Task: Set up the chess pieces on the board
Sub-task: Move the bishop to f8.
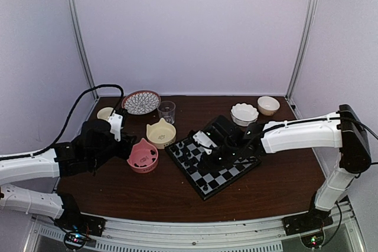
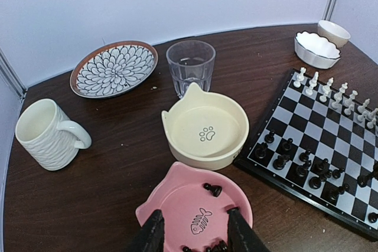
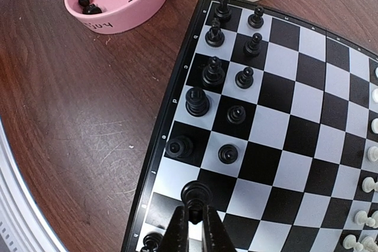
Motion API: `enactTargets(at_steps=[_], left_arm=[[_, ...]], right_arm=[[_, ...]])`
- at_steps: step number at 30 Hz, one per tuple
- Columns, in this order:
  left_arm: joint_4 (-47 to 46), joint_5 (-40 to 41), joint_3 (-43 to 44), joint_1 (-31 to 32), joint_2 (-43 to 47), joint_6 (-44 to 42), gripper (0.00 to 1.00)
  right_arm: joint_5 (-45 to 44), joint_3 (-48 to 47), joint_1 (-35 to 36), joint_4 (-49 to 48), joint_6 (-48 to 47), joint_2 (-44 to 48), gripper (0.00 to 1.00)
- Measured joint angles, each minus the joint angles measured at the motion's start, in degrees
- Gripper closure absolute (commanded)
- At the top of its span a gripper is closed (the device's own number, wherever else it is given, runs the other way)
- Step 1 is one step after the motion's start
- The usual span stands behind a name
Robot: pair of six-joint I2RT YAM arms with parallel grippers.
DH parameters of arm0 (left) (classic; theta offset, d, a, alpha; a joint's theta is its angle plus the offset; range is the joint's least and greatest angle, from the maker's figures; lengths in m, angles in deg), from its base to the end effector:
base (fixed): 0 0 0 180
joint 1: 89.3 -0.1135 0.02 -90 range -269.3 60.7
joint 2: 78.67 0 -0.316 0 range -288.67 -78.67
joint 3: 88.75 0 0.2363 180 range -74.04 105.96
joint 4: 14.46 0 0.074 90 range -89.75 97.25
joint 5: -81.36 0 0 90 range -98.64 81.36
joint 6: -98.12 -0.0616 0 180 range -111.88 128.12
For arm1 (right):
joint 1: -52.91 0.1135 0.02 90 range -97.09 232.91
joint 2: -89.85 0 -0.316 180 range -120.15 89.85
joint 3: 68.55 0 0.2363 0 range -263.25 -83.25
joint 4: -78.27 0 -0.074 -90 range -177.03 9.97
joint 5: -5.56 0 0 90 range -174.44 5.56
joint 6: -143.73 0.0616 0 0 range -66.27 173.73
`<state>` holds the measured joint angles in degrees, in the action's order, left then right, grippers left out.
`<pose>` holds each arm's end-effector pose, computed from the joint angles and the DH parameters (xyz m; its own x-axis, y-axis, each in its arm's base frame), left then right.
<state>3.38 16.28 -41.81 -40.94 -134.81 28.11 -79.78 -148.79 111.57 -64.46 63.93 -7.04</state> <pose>0.1475 -0.1269 0.2791 -0.4303 0.0174 -0.9025 0.2993 0.9460 -0.1245 0.1851 0.3135 0.2501 -0.5689 -0.5948 -0.5680 -0.7879 0.5922 0.1689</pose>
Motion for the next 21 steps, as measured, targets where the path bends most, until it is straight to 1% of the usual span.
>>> enactTargets(at_steps=[21], left_arm=[[0.04,-0.07,0.00,0.00,0.02,0.02,0.63]], right_arm=[[0.55,-1.84,2.14,-0.70,-1.27,-4.68,0.91]])
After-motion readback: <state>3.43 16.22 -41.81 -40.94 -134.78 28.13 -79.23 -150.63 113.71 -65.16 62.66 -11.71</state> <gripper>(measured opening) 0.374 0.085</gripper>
